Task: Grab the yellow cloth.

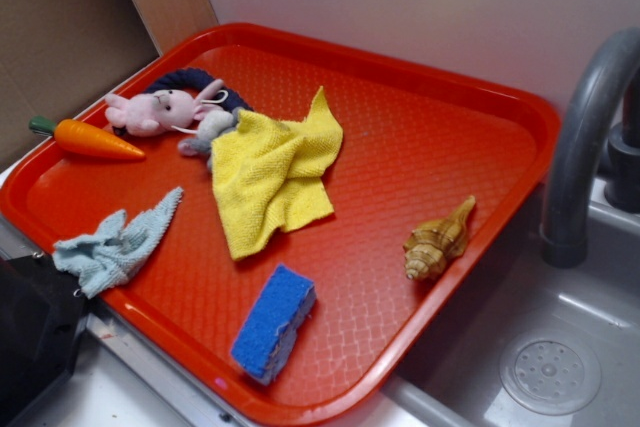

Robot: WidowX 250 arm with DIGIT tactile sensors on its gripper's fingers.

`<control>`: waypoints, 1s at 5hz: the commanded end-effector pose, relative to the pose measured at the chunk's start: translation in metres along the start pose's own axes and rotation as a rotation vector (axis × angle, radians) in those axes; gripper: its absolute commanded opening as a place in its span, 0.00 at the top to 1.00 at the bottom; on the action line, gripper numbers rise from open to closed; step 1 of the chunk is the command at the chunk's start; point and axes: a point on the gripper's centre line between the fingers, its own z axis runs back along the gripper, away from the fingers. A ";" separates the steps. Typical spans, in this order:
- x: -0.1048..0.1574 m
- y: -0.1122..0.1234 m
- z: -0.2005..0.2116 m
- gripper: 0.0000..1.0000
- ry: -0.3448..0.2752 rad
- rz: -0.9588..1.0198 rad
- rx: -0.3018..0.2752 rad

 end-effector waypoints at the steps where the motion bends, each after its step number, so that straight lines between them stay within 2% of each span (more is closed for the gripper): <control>1: 0.000 0.000 0.000 0.00 0.000 0.000 0.000; 2: 0.044 0.011 -0.055 0.00 0.025 0.238 0.119; 3: 0.081 0.021 -0.112 0.00 0.072 0.406 0.103; 4: 0.096 0.022 -0.157 0.00 0.085 0.461 0.072; 5: 0.098 0.003 -0.193 0.00 0.012 0.434 0.038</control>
